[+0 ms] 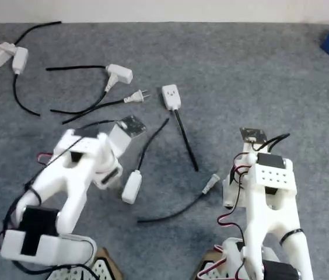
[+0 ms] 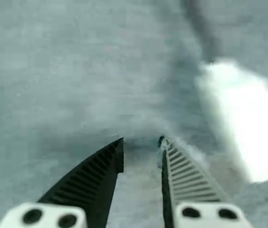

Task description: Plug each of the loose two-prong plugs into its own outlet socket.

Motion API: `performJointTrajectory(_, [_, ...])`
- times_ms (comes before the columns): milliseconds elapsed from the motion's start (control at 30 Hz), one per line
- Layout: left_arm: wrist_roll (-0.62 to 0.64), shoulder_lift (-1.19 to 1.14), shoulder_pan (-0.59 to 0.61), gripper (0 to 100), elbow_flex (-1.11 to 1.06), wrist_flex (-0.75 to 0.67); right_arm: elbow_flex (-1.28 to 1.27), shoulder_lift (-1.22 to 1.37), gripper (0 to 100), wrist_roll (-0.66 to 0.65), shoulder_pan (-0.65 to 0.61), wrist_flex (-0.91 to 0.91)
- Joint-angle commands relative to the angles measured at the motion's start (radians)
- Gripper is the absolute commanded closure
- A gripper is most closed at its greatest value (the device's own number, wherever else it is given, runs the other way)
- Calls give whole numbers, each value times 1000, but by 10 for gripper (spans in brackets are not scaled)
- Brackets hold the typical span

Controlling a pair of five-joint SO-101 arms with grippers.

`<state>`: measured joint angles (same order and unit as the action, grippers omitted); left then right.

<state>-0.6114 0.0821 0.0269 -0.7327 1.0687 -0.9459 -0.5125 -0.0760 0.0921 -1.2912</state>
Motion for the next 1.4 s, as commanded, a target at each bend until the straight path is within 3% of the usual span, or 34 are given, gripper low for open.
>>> performJointTrajectory(0, [-8, 4, 56, 870, 262, 153, 7, -30, 717, 5, -2, -5])
performJointTrajectory(100, [-8, 4, 39, 867, 427, 295, 7, -30, 717, 5, -2, -2])
performJointTrajectory(267, [52, 4, -113, 832, 530, 483, 8, -30, 717, 5, -2, -1])
performJointTrajectory(600, [181, 2, -314, 819, 484, 483, 5, -30, 717, 5, -2, -1])
performJointTrajectory(933, [269, 2, -478, 819, 251, 311, 5, -30, 717, 5, -2, -1])
performJointTrajectory(1133, [262, 2, -430, 819, 136, 215, 1, -30, 717, 5, -2, -1])
performJointTrajectory(1367, [198, 2, -315, 819, 124, 213, 2, -30, 717, 5, -2, -1])
